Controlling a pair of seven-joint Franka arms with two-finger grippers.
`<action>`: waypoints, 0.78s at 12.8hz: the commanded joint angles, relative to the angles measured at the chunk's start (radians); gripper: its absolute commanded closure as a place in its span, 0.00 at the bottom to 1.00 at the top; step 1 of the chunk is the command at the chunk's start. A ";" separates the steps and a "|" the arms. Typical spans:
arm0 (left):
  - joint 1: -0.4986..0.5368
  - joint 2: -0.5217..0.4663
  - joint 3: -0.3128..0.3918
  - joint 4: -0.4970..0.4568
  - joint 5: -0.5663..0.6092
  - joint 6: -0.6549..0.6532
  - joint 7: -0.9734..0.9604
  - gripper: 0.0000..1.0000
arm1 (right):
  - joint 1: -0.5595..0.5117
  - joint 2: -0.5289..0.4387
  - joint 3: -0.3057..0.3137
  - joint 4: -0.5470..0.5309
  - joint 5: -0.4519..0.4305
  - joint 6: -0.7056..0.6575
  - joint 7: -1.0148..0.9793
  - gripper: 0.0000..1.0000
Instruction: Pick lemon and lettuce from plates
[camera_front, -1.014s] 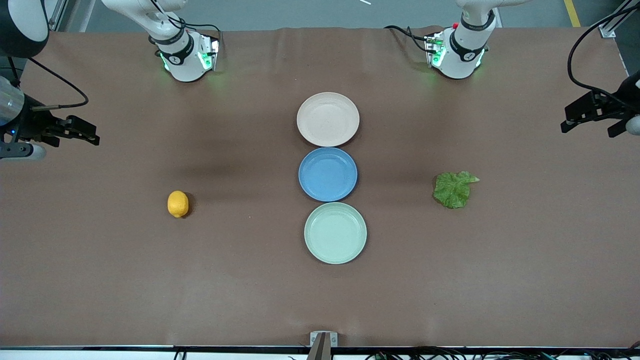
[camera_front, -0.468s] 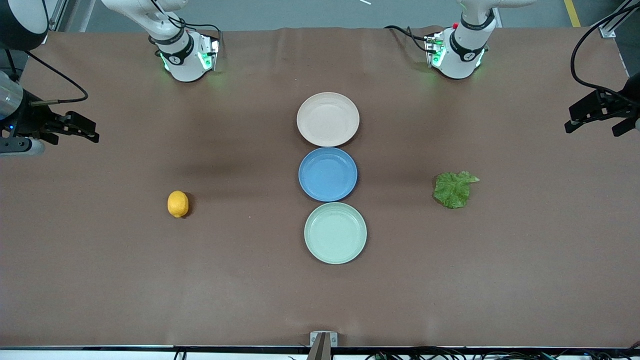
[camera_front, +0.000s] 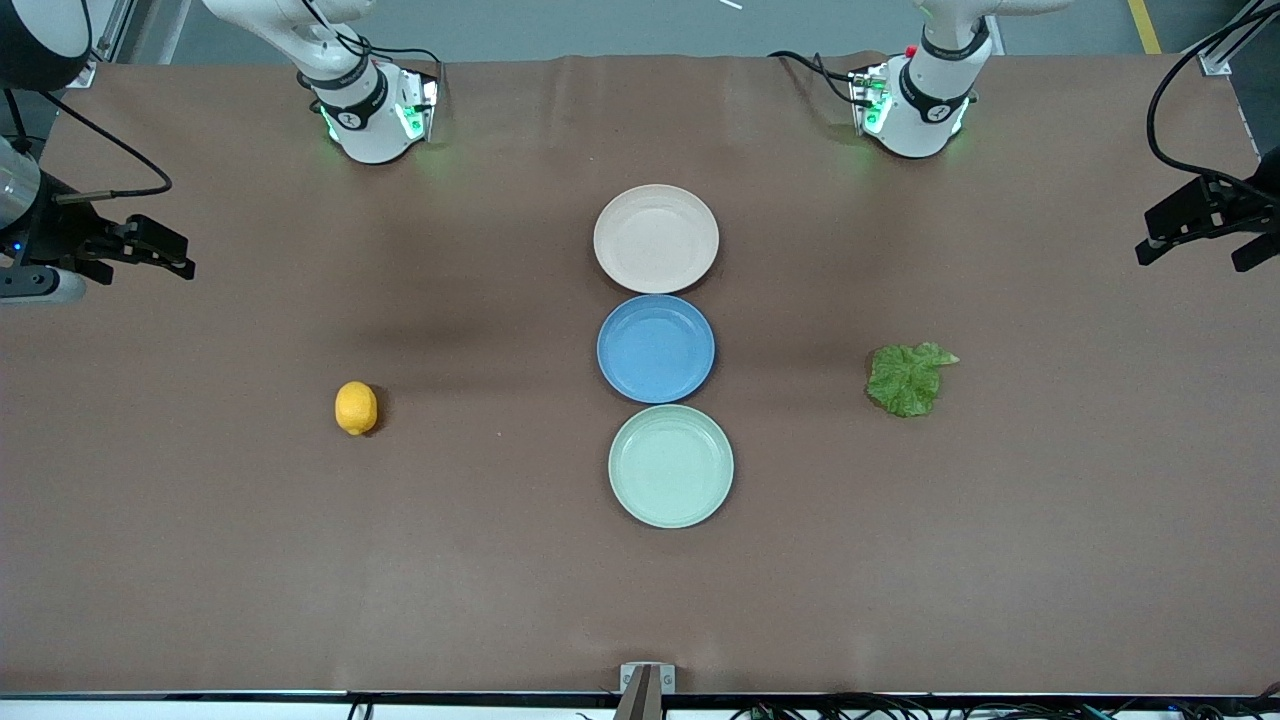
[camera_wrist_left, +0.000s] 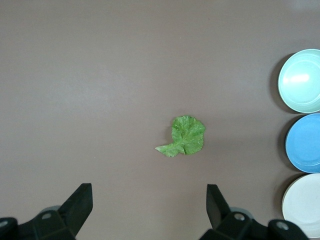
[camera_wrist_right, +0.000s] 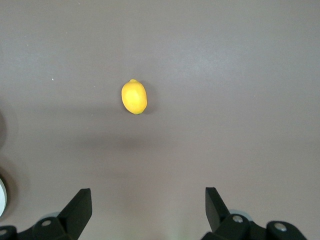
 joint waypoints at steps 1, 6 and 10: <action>-0.006 0.005 0.001 0.027 0.015 -0.020 -0.011 0.00 | -0.008 -0.046 -0.001 -0.037 0.006 -0.001 -0.006 0.00; -0.003 0.005 0.000 0.027 0.003 -0.018 -0.011 0.00 | -0.005 -0.046 0.001 -0.037 0.007 0.004 -0.004 0.00; -0.008 0.008 -0.001 0.027 0.002 -0.008 -0.031 0.00 | -0.006 -0.046 0.001 -0.037 0.021 0.004 -0.006 0.00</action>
